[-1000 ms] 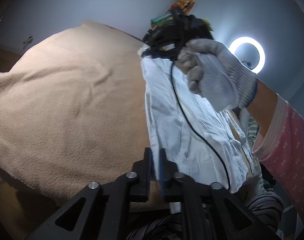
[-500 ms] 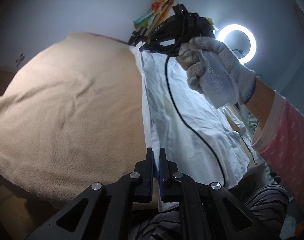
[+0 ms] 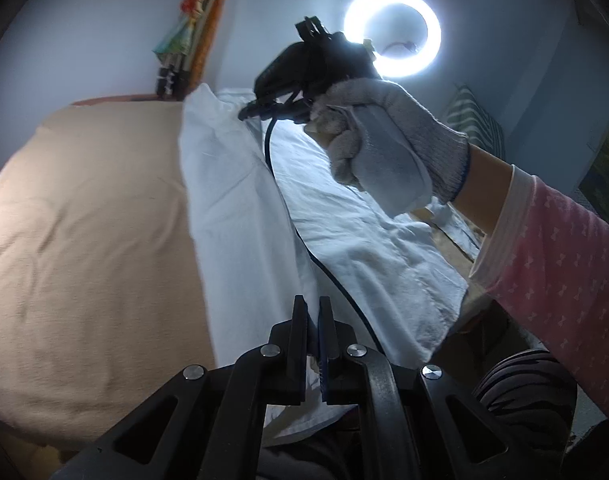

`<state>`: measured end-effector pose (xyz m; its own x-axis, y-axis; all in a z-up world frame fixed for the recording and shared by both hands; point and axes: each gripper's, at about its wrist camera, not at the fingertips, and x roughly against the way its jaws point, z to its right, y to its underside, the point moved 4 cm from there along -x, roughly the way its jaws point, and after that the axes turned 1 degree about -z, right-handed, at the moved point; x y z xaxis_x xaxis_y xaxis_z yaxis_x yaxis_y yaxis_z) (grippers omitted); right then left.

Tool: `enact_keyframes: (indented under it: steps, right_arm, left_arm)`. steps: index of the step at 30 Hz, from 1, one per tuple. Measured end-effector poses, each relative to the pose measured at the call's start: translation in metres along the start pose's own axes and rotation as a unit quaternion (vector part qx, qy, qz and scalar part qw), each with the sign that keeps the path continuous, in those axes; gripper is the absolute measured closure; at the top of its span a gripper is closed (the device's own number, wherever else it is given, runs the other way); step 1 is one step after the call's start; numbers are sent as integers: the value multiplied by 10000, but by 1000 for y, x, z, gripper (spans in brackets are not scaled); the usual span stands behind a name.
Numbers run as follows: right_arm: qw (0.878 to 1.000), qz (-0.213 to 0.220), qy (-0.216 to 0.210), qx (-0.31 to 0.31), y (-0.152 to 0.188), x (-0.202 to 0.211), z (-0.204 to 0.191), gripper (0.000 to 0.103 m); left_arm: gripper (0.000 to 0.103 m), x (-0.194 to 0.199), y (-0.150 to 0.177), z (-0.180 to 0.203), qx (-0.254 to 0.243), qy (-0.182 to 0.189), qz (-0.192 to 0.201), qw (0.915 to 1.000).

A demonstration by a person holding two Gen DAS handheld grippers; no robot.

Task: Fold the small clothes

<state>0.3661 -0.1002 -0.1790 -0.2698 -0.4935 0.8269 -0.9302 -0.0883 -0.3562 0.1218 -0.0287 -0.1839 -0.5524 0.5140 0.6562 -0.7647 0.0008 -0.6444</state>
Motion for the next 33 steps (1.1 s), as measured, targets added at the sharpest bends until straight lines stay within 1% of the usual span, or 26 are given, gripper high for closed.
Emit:
enact_keyframes:
  steps: [2,4,6,7,8,9,11,12,13,16,18,21,23,25,26,28,29,30,32,33]
  right_arm:
    - [10000,-15,28,-11,-1,-1,12,97]
    - [9999,-40,90,16,-3,-5,19,97]
    - [9996,-152,213,70,-4,-10,25,97]
    - [9993,-232,293,92,-4,-13,29,95]
    - [9987,-295,394,117,-3,-14,33,90]
    - [9983,-295,485,163,-3,-12,36,87]
    - [9979,-183,586,214,-2,-1,44,75]
    - [9979,-116,612,191,-1,5,47,72]
    - [9980,-35,605,153,0,13,51,71]
    - [9990,208,386,70,7,44,54,71]
    - [9989,330,246,238,19,66,47,71]
    - [9978,280,23,604,45,80,29,71]
    - [9965,201,59,814,66,81,18,71]
    - [9946,193,116,1009,87,84,9,71]
    - [9938,200,139,1080,96,86,5,71]
    - [9926,247,148,1182,110,93,0,70]
    - [9919,284,179,1227,117,97,-2,67]
    - [9911,356,242,1258,123,103,-3,62]
    - [9896,490,349,1310,129,113,-3,58]
    - [9887,562,405,1330,133,119,-2,58]
  left_arm:
    - [102,-11,-2,9,-56,51,-81,9999]
    - [101,-21,-4,16,-10,165,-165,9997]
    - [101,-27,-5,23,-57,245,-273,9993]
    - [99,-27,-5,27,-118,243,-281,9992]
    - [92,-26,-5,30,-166,275,-292,9991]
    - [85,-25,-4,33,-207,335,-320,9987]
    - [82,-16,-1,34,-264,383,-301,9985]
    - [81,-10,0,34,-295,387,-276,9984]
    - [81,-5,2,34,-319,351,-239,9986]
    - [81,12,5,23,-241,227,-92,9994]
    - [81,20,5,11,-187,74,19,9998]
    - [81,18,5,-11,-16,-199,22,9998]
    - [81,16,1,-24,-15,-414,85,9991]
    - [81,17,-7,-36,-118,-689,176,9974]
    - [81,17,-13,-41,-166,-756,201,9968]
    - [81,18,-26,-50,-248,-844,235,9958]
    - [81,19,-35,-53,-294,-879,268,9953]
    - [81,19,-43,-57,-333,-913,283,9949]
    - [80,21,-59,-59,-406,-870,331,9948]
    - [79,22,-69,-60,-451,-870,350,9946]
